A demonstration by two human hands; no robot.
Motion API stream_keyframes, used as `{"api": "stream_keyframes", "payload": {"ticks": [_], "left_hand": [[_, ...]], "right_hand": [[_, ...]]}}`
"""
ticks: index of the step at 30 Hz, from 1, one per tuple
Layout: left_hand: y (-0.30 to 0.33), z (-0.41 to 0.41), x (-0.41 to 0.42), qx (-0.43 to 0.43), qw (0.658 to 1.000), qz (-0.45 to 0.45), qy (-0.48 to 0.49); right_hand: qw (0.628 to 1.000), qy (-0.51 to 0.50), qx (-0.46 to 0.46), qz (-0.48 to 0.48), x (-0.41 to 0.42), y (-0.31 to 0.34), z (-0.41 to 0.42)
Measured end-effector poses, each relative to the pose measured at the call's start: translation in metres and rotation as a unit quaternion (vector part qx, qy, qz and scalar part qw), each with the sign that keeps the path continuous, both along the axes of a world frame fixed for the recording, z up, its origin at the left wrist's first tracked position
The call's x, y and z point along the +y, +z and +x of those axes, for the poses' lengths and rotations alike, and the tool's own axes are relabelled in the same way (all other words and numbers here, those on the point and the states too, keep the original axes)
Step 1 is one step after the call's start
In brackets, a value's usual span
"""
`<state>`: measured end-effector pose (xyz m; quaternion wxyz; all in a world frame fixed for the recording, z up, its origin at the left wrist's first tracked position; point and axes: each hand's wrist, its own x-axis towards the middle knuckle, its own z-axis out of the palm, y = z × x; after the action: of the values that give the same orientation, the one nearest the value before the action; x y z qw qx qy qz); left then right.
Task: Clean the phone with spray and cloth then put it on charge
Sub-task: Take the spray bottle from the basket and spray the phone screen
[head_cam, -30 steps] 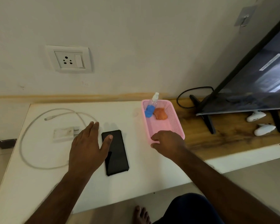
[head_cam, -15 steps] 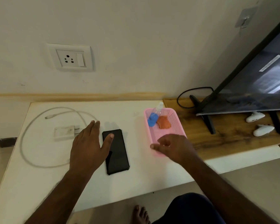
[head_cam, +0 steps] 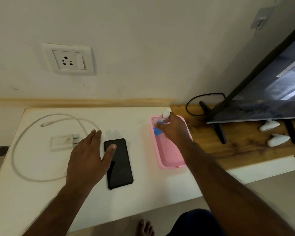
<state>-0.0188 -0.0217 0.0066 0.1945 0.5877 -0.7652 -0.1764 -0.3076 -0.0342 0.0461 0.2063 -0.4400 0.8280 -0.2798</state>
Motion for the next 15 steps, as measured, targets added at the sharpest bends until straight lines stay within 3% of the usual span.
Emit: {"api": "stream_keyframes", "payload": {"ticks": [8,11,15], "left_hand": [[-0.001,0.002,-0.001,0.015,1.0,0.002,0.0],[0.0,0.003,-0.002,0.046,0.999,0.012,0.01],[0.005,0.007,-0.002,0.129,0.991,0.018,0.041]], "right_hand": [[0.993,0.019,0.073,-0.092,0.007,0.05,0.011],[0.99,0.073,0.006,-0.122,0.018,0.07,0.041],[0.983,0.135,-0.097,-0.077,0.036,0.056,0.092]]}}
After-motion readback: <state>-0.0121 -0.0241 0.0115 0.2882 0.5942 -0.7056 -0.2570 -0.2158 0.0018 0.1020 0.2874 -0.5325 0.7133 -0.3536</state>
